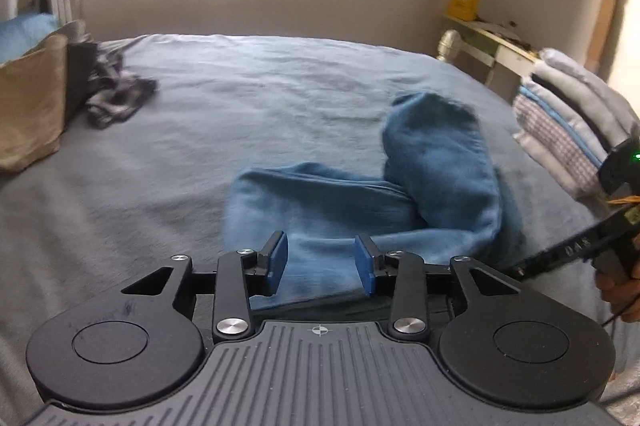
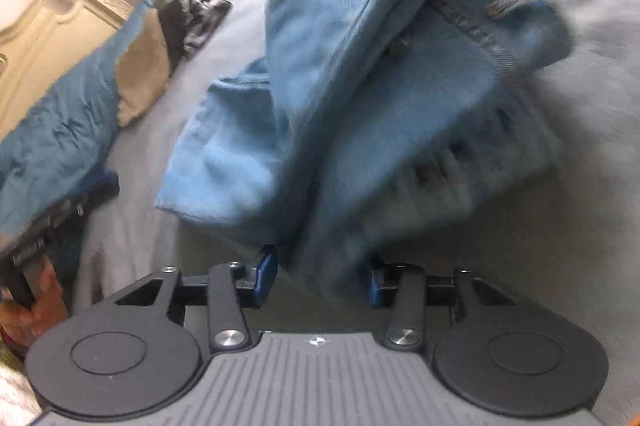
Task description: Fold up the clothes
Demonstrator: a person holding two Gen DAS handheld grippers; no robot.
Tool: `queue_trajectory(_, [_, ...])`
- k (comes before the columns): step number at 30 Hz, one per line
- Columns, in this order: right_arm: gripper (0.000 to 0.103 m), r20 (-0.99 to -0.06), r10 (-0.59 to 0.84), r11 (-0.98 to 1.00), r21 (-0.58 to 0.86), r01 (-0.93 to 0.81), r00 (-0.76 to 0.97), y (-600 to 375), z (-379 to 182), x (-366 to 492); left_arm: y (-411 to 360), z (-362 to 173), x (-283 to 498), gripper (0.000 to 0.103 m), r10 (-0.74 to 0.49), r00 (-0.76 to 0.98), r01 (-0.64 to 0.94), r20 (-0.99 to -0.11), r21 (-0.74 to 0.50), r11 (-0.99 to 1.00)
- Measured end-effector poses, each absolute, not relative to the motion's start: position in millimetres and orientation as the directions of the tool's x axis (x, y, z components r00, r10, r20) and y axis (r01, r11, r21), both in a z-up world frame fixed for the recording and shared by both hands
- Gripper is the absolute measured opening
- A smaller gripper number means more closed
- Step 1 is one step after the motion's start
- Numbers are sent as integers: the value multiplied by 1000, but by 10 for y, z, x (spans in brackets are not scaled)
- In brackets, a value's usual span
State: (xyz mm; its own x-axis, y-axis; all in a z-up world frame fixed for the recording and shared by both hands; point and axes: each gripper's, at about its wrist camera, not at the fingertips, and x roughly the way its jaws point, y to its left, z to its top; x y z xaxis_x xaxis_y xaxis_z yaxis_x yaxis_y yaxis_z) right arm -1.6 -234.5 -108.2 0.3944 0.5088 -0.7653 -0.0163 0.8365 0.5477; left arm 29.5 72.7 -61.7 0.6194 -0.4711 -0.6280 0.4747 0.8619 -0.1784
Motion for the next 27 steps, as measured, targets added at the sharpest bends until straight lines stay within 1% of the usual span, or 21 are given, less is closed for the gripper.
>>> queue_trajectory(1, [48,-772,499,844,536,-18,394,-2375,-1056,-88,676,-618,305,39,-480,615,486,-625,-178,856])
queue_trajectory(2, [48,-773,492,847,532,-14,400,-2422,-1012,-170,624,-620,316,43,-488,611,497,-623,-179,849])
queue_trajectory(3, [48,-773,486,849,529,-10,407,-2470,-966,-249,573,-621,326,51,-497,607,508,-620,-179,843])
queue_trajectory(4, [49,-765,485,845,535,-1,424,-2527,-904,-315,499,-625,339,55,-510,599,525,-617,-178,832])
queue_trajectory(5, [49,-750,485,837,548,11,450,-2619,-835,-377,393,-632,353,59,-529,586,551,-613,-176,815])
queue_trajectory(7, [54,-711,476,816,576,41,517,-2802,-721,-432,173,-642,388,64,-559,566,600,-606,-162,784])
queue_trajectory(9, [57,-668,457,784,615,90,587,-3014,-643,-425,-101,-648,445,71,-576,535,644,-618,-143,751])
queue_trajectory(10, [59,-649,444,761,637,121,618,-3121,-623,-404,-222,-654,448,71,-575,525,659,-628,-127,741])
queue_trajectory(13, [60,-600,403,632,729,265,691,-3431,-759,-290,-583,-672,460,74,-568,496,702,-657,-82,708])
queue_trajectory(14, [60,-583,396,577,759,302,709,-3520,-832,-260,-698,-686,472,74,-549,498,706,-671,-54,706])
queue_trajectory(16, [60,-550,402,478,808,345,732,-3643,-1008,-190,-894,-742,529,73,-461,536,679,-708,37,733])
queue_trajectory(17, [60,-548,409,444,818,365,730,-3656,-1091,-153,-956,-769,563,73,-428,545,668,-721,65,741])
queue_trajectory(18, [61,-545,415,410,827,386,728,-3669,-1174,-115,-989,-782,592,69,-412,544,662,-731,72,746])
queue_trajectory(19, [61,-542,422,375,834,404,727,-3680,-1254,-80,-1004,-786,620,67,-403,538,655,-740,66,753])
queue_trajectory(21, [61,-514,454,332,856,397,728,-3661,-1343,-50,-969,-758,666,57,-407,527,628,-746,18,778])
queue_trajectory(22, [61,-501,467,318,864,390,729,-3648,-1372,-42,-949,-738,673,54,-407,532,614,-743,7,789])
queue_trajectory(24, [61,-493,476,315,869,383,728,-3633,-1388,-38,-920,-696,673,45,-402,551,591,-731,2,807])
queue_trajectory(27, [61,-474,496,294,880,372,728,-3657,-1424,-36,-850,-603,672,33,-397,580,544,-711,-24,839])
